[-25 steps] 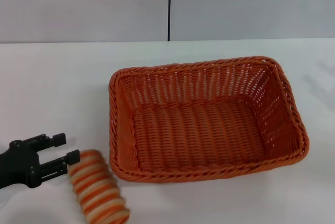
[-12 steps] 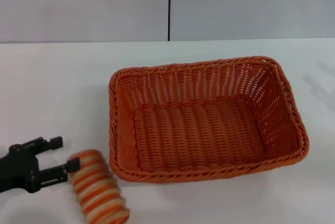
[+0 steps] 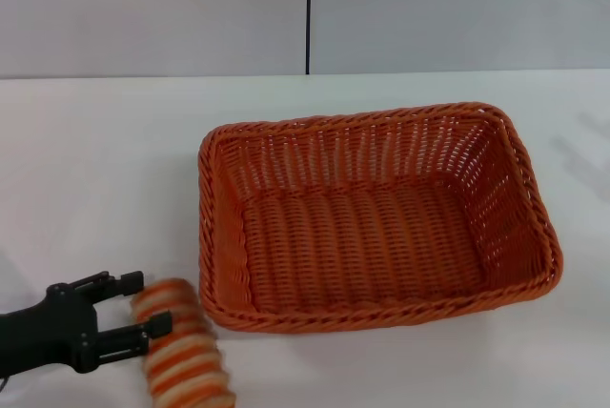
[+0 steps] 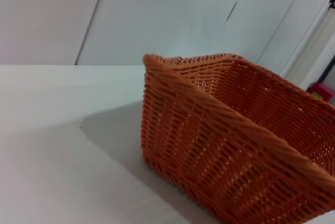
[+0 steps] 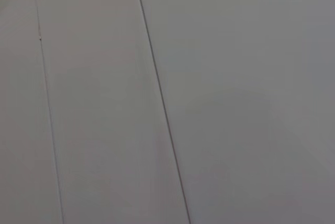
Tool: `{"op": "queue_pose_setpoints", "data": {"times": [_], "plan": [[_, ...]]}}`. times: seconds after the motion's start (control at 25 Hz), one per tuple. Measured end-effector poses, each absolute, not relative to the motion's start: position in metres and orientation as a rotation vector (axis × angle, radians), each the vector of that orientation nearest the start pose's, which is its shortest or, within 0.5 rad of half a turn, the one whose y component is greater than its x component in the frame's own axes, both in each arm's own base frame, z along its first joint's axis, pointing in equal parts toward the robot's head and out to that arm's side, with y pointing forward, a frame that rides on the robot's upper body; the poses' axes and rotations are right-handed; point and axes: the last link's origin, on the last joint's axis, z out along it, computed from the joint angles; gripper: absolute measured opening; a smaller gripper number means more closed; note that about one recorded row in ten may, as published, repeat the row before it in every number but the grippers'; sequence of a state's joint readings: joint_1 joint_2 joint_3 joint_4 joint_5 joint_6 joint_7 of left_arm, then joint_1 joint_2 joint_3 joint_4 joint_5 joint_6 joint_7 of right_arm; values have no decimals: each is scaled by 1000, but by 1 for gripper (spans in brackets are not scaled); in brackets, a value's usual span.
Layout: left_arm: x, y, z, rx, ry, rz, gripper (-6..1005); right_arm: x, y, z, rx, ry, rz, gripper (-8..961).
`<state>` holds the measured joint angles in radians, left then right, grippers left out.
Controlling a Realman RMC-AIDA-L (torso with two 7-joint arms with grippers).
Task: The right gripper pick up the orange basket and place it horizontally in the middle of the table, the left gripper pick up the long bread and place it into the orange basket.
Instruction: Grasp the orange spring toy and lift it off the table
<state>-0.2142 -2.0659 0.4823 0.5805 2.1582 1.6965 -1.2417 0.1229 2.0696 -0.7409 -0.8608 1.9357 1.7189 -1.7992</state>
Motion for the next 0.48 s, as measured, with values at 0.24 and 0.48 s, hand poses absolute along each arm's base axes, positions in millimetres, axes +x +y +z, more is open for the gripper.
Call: {"op": "queue_pose_setpoints", "data": {"times": [0.24,0.48], "plan": [[-360,203,-5,-2584,-926,-693,808,290,254,115,-2056,445,1293,616],[-359,201,-10,-2604,-863,-697,803,291,253,115,-2053,449,1294,616]]}}
